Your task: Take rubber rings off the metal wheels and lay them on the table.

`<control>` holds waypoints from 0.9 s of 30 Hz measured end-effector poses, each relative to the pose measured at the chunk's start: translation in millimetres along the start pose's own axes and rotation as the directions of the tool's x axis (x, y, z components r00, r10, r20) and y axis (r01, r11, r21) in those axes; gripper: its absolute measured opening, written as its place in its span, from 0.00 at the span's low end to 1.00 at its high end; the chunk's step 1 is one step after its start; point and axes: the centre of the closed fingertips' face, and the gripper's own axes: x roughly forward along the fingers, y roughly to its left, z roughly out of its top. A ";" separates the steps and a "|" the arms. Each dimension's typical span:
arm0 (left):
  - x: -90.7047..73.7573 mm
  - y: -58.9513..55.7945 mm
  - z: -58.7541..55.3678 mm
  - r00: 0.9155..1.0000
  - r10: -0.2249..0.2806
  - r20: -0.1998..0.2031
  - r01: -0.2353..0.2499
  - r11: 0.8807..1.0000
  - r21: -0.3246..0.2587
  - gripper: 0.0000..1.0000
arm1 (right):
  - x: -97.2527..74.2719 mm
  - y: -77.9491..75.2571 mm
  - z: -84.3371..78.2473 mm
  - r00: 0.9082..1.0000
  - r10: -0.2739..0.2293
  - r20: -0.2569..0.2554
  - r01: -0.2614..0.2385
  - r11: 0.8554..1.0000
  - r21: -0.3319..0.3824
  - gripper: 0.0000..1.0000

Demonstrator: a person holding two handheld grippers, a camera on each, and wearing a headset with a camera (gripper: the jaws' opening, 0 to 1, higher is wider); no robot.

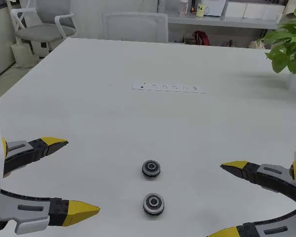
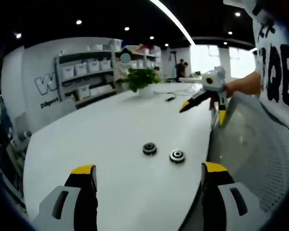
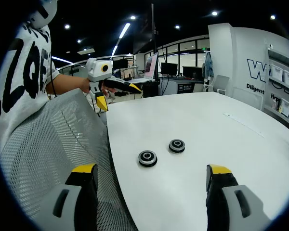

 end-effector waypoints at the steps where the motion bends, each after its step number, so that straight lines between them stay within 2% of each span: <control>1: -0.6 -0.4 0.4 1.000 0.000 0.001 0.000 1.000 0.001 0.91 | 0.1 0.7 -0.1 1.000 0.001 0.000 -0.001 1.000 0.000 0.89; 6: -3.8 1.5 -0.6 1.000 0.006 -0.007 -0.006 1.000 0.006 0.91 | -0.2 1.1 1.2 1.000 0.002 0.009 -0.002 1.000 0.004 0.89; 10: -5.4 5.0 2.5 1.000 0.018 0.004 -0.018 1.000 -0.002 0.90 | -0.3 -0.3 3.1 1.000 0.002 0.011 -0.002 1.000 -0.001 0.89; 16: -5.0 4.4 6.5 1.000 0.013 0.011 -0.013 1.000 0.009 0.91 | 0.6 -2.4 7.8 1.000 -0.002 0.021 0.002 1.000 -0.003 0.89; 27: -5.3 3.6 5.0 1.000 0.006 0.002 -0.006 1.000 0.018 0.91 | 2.0 1.2 6.9 1.000 0.007 0.013 -0.007 1.000 -0.005 0.88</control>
